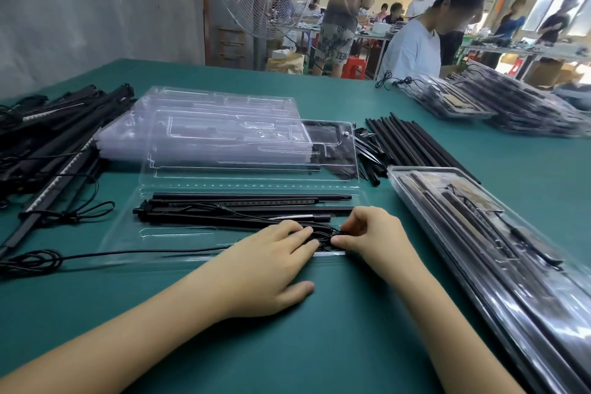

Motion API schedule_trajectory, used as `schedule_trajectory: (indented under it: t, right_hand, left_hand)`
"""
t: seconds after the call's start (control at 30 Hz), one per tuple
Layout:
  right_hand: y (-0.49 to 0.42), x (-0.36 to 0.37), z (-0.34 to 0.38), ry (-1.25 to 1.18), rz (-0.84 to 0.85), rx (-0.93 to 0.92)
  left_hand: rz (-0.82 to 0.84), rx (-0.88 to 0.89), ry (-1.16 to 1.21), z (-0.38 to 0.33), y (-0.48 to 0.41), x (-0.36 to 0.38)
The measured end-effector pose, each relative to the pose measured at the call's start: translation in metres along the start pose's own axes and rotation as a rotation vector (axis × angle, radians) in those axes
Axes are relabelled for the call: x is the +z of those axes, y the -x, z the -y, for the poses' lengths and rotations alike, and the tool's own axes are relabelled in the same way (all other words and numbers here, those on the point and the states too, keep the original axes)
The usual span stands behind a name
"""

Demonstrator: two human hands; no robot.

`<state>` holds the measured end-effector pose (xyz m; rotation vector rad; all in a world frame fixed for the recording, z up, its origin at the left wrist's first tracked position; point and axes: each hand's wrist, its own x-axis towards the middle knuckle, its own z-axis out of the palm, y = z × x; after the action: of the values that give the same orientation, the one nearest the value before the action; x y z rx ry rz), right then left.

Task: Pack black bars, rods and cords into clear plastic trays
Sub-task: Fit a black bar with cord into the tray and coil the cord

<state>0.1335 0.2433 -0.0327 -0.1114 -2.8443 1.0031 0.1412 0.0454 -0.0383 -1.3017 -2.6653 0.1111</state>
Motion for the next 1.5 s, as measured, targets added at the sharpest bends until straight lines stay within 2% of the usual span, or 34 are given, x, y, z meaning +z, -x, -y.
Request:
schedule_trajectory:
  t: [0.2,0.27,0.4,0.47,0.6,0.8,1.03,1.23,1.43,1.5]
  right_hand:
    - [0.000,-0.001,0.001,0.002,-0.017,-0.019]
    - [0.002,0.002,0.003,0.051,-0.031,-0.051]
    - [0.007,0.004,0.011,0.194,-0.046,-0.105]
    - [0.008,0.003,0.011,0.267,-0.017,-0.132]
    - [0.012,-0.002,0.009,0.285,-0.018,-0.151]
    - [0.019,-0.016,0.006,0.271,0.113,-0.119]
    - [0.016,-0.028,-0.001,0.113,0.100,0.046]
    - [0.017,-0.043,0.012,0.064,0.025,0.028]
    - [-0.028,-0.056,0.031,-0.274,-0.133,0.126]
    - [-0.055,-0.049,0.037,-0.458,-0.103,0.226]
  left_hand:
    - [-0.008,-0.022,-0.041,-0.013,-0.010,0.001]
    - [-0.001,-0.033,-0.152,-0.020,-0.017,-0.001]
    - [0.038,0.008,-0.207,-0.035,-0.027,-0.005]
    - [-0.025,0.002,-0.251,-0.039,-0.031,-0.011]
    - [0.001,-0.066,-0.118,-0.034,-0.034,0.000]
    - [-0.126,-0.136,-0.074,-0.040,-0.031,0.006]
    - [-0.158,-0.083,-0.039,-0.039,-0.026,0.002]
    - [-0.148,-0.038,-0.071,-0.039,-0.027,0.004]
    - [-0.131,-0.090,-0.065,-0.037,-0.029,0.005]
    - [-0.155,-0.097,-0.086,-0.036,-0.028,0.007]
